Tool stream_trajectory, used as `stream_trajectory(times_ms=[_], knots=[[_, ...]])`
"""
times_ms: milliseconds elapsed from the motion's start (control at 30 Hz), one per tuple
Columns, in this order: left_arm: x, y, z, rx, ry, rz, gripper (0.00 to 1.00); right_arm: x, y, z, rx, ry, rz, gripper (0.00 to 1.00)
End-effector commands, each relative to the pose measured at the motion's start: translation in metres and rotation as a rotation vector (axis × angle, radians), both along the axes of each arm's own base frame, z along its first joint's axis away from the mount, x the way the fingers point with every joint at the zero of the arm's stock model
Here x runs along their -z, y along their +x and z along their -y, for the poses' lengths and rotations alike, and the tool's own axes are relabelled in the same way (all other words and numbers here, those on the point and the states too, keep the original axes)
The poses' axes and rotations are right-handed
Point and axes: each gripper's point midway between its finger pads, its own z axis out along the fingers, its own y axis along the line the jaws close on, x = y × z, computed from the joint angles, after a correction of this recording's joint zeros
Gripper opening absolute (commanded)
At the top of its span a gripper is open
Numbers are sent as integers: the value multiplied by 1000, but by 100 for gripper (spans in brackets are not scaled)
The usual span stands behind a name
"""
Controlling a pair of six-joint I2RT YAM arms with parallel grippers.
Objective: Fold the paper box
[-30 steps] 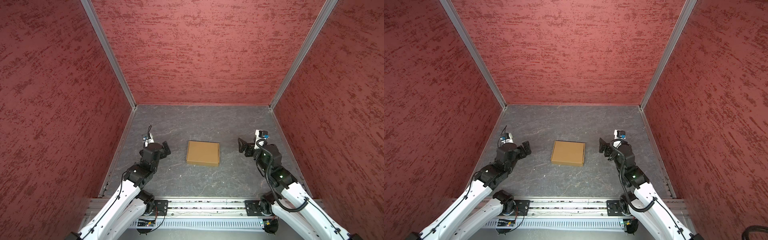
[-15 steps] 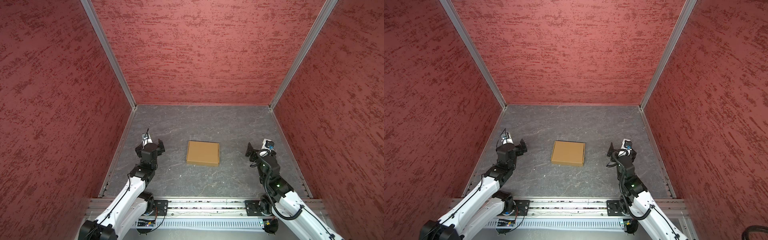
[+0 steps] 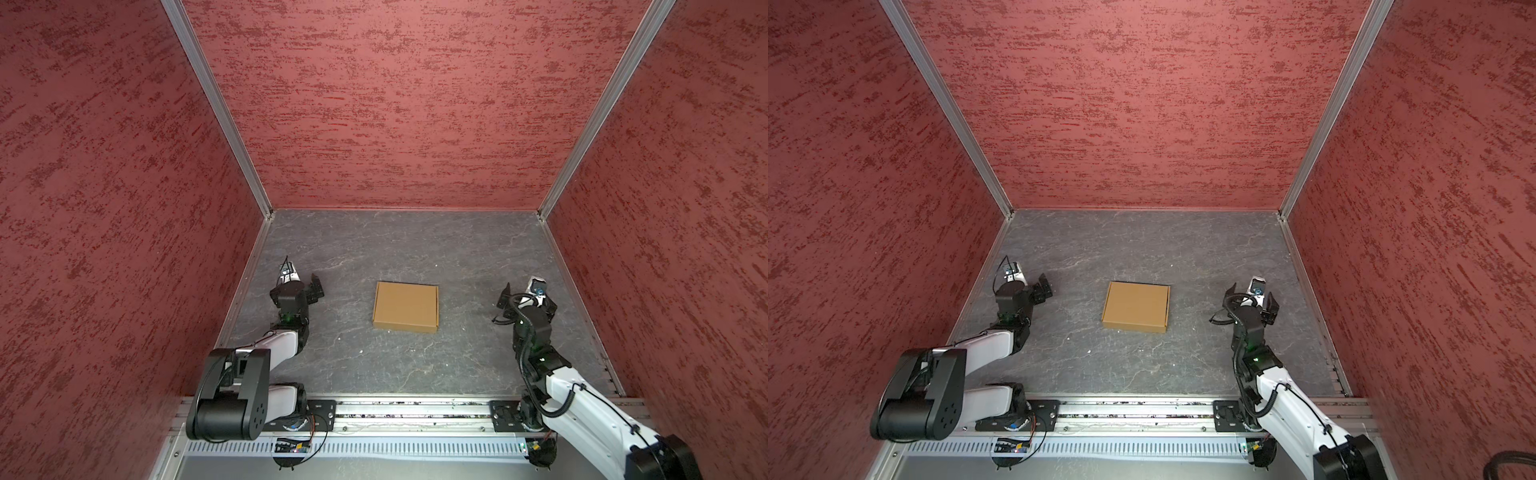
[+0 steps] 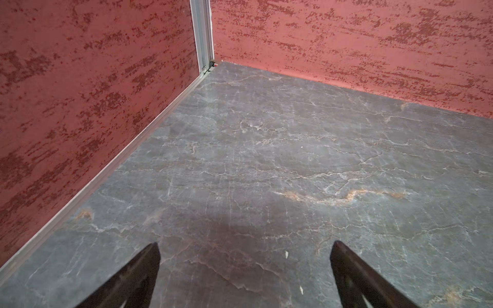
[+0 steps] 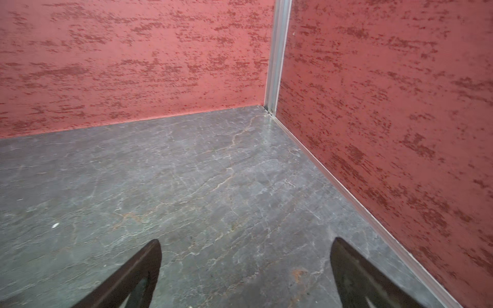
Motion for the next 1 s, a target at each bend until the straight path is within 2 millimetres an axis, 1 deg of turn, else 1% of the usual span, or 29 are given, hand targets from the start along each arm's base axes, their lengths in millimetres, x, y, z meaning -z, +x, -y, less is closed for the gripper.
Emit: stream_trajectory(times_ms=[0, 67, 167, 300, 367, 567, 633, 800, 933, 967], knots=[[-34, 20, 6, 75, -5, 137, 100, -4, 7, 10, 4, 60, 61, 99], [-30, 23, 9, 101, -15, 150, 100, 1, 12, 19, 14, 75, 48, 99], [-22, 29, 16, 142, -19, 148, 100, 0, 20, 25, 4, 63, 61, 99], [-8, 38, 20, 167, -21, 119, 100, 0, 36, 36, -9, 79, 63, 99], [-7, 39, 27, 203, -6, 112, 100, -3, 42, 36, -31, 65, 76, 99], [-6, 41, 29, 206, 3, 103, 100, -1, 64, 30, -117, 102, 71, 99], [-6, 42, 29, 206, 7, 100, 100, -6, 67, 26, -144, 100, 110, 99], [-6, 42, 30, 206, 6, 99, 100, -13, 67, 26, -156, 100, 185, 99], [-6, 42, 30, 206, 6, 99, 100, -6, 66, 27, -150, 95, 226, 99], [-6, 42, 30, 206, 6, 99, 100, 0, 66, 27, -150, 96, 220, 99]])
